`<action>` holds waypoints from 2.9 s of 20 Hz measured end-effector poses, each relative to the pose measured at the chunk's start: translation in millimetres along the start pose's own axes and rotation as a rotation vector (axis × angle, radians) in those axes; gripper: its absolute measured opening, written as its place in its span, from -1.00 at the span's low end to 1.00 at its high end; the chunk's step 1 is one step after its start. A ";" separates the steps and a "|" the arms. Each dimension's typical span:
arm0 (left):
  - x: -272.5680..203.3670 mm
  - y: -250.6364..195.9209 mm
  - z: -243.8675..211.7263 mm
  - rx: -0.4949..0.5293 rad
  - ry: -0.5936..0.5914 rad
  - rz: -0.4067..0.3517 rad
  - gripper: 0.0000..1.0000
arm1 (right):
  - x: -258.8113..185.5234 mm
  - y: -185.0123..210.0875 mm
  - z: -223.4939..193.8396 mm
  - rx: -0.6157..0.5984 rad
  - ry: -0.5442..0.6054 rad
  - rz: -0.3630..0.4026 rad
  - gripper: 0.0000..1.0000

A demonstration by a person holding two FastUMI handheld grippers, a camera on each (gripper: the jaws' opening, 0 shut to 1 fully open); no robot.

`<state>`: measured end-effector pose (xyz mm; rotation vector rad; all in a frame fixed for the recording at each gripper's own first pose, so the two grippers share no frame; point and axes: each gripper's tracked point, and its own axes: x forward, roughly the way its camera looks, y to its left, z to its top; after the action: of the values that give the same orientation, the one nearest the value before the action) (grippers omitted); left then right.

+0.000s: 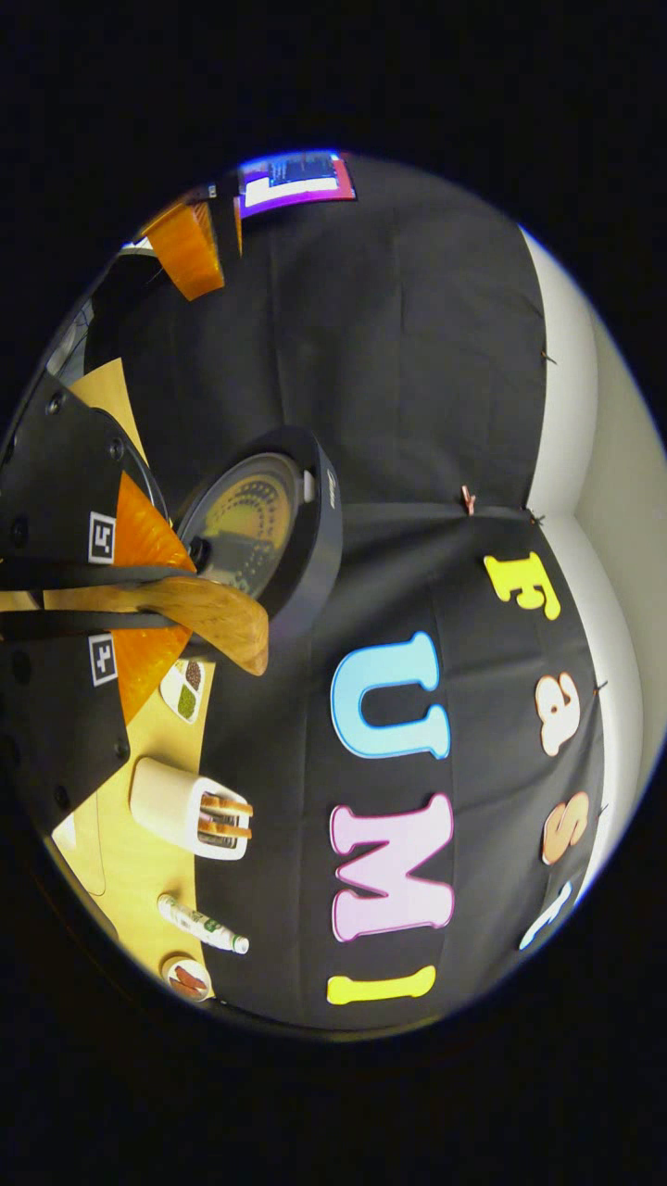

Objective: Close the left gripper, press the button to open the rice cooker; take a wooden spoon from the chopstick holder with the right hand, scoop a spoonful of rice and pour it into the rice cooker, then put the wooden spoon back into the chopstick holder.

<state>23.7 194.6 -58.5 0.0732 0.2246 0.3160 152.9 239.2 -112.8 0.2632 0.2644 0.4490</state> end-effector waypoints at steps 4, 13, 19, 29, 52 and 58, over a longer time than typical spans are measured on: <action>6.0 -19.5 1.6 -0.018 0.012 -0.010 0.94 | -23.1 -51.0 9.1 0.088 -0.017 -0.096 -0.75; 9.5 -78.1 11.1 -0.003 0.001 -0.051 0.94 | -110.5 -239.5 13.2 0.141 -0.039 -0.444 -0.75; 11.9 -105.7 10.9 -0.007 0.010 -0.038 0.94 | -170.9 -347.1 0.6 0.125 -0.017 -0.632 -0.75; -0.7 -138.2 11.0 0.008 0.012 -0.020 0.94 | -196.4 -405.8 -53.2 0.095 0.072 -0.717 -0.75; 29.8 -115.4 37.0 -0.014 -0.023 -0.067 0.94 | -224.5 -356.2 -33.4 0.009 0.078 -0.726 0.27; 72.4 -105.2 72.1 0.001 -0.081 -0.100 0.95 | -211.8 -322.1 -25.2 -0.003 0.064 -0.690 0.41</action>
<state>138.9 115.2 -14.6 0.0749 0.1476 0.2125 87.0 -132.6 -194.2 0.1406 0.3963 -0.2253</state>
